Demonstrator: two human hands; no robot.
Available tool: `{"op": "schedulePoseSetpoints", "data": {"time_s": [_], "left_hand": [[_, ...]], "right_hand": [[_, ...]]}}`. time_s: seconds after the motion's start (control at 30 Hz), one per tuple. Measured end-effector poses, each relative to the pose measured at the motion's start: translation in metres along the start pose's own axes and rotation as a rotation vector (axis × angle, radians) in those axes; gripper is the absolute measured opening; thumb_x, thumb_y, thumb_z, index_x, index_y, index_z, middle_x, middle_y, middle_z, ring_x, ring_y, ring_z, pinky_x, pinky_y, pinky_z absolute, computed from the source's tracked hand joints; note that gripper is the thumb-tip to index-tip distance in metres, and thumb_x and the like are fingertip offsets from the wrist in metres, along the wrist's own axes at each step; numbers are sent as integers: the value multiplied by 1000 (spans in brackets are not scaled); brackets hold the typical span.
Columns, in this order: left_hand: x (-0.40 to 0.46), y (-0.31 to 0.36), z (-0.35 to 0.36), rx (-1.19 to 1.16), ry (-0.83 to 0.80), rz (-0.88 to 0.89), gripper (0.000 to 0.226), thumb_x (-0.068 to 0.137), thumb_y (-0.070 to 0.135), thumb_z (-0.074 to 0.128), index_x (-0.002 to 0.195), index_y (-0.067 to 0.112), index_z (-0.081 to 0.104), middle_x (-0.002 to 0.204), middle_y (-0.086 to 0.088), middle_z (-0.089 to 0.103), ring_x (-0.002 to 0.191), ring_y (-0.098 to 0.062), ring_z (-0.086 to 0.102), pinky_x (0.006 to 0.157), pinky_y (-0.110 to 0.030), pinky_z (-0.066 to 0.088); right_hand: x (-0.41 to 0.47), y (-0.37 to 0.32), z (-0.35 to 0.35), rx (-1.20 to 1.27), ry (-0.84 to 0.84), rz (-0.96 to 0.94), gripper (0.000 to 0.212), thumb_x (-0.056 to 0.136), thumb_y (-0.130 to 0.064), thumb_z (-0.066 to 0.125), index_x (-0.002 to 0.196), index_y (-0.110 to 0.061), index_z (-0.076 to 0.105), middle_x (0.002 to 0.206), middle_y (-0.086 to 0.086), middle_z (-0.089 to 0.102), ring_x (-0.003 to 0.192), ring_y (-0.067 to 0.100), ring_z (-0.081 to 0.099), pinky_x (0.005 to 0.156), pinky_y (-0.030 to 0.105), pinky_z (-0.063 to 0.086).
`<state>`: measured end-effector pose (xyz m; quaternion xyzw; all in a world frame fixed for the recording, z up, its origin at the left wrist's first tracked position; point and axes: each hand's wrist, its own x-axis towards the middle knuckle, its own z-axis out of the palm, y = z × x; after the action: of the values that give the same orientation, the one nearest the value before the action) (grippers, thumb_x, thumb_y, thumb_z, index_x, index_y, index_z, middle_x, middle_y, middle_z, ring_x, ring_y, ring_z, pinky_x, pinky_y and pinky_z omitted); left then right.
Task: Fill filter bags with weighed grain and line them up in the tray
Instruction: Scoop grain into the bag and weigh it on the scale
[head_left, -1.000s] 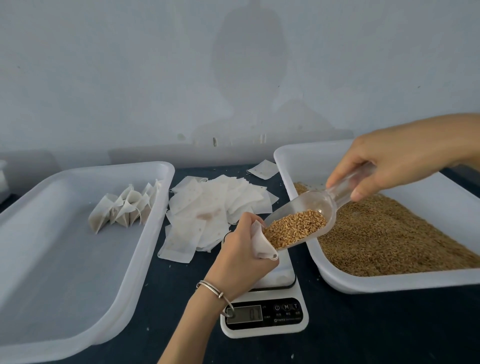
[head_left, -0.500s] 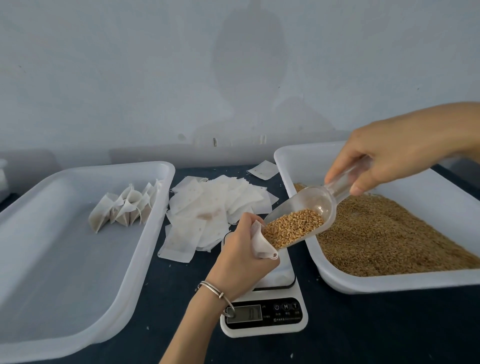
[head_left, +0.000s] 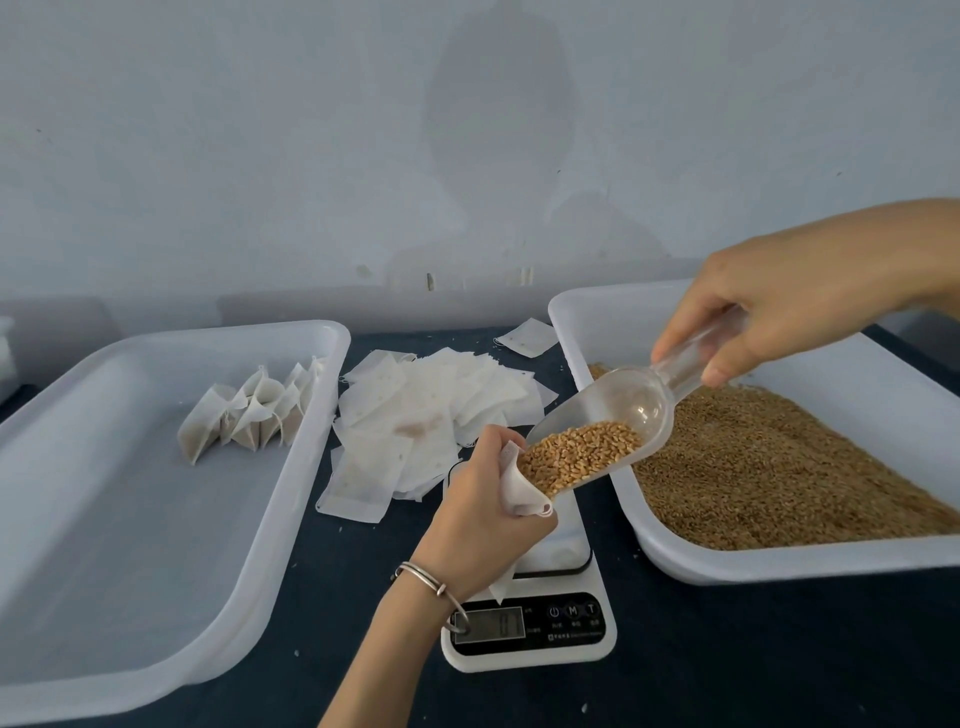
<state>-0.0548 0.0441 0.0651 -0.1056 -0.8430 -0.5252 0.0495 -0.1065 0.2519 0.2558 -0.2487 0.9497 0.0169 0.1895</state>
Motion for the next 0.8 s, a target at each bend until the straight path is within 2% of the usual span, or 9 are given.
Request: {"op": "schedulePoseSetpoints", "data": {"time_s": [0.2, 0.37, 0.53, 0.67, 0.7, 0.77, 0.8], "left_hand": [[0, 0, 2, -11, -15, -4, 42, 73, 5, 67, 94, 29, 40, 76, 6, 50, 55, 3, 49, 46, -10, 36], [-1, 0, 3, -17, -5, -6, 41, 74, 5, 67, 94, 29, 40, 75, 8, 48, 56, 3, 48, 47, -10, 36], [-1, -1, 2, -42, 3, -3, 38, 74, 3, 65, 97, 24, 42, 73, 10, 47, 53, 1, 46, 47, -9, 35], [-2, -2, 2, -55, 2, -9, 39, 74, 4, 64, 99, 24, 42, 73, 11, 48, 52, 0, 45, 46, -10, 35], [-2, -3, 2, -60, 5, -11, 39, 75, 4, 65, 99, 25, 42, 73, 11, 49, 52, 0, 45, 47, -10, 35], [-2, -2, 3, -73, 14, -19, 39, 75, 5, 65, 98, 27, 43, 76, 9, 51, 52, 0, 45, 48, -12, 37], [-2, -2, 2, -85, 19, -21, 38, 75, 5, 65, 97, 27, 43, 78, 8, 53, 52, 0, 45, 49, -12, 37]], "right_hand": [[-1, 1, -1, 5, -2, -9, 27, 78, -33, 73, 86, -57, 63, 92, -22, 69, 88, -1, 60, 87, 26, 48], [0, 5, -1, 17, -2, -17, 28, 78, -34, 74, 86, -58, 63, 88, -27, 68, 79, -8, 60, 73, 20, 43], [1, 6, 1, 19, -11, -3, 28, 79, -34, 73, 94, -55, 64, 94, -24, 68, 87, -3, 60, 84, 24, 47], [5, 9, 3, -2, -27, 9, 29, 78, -37, 73, 99, -55, 64, 94, -26, 67, 87, -1, 62, 88, 31, 50], [6, 11, 3, -10, -32, 13, 30, 78, -37, 72, 101, -55, 64, 93, -26, 67, 88, 4, 64, 89, 38, 52], [9, 14, 5, -12, -47, 11, 31, 78, -38, 71, 100, -58, 62, 92, -27, 68, 96, 27, 66, 93, 56, 48], [9, 16, 7, -5, -54, 5, 29, 79, -38, 70, 98, -59, 62, 92, -27, 68, 99, 32, 65, 95, 60, 45]]}}
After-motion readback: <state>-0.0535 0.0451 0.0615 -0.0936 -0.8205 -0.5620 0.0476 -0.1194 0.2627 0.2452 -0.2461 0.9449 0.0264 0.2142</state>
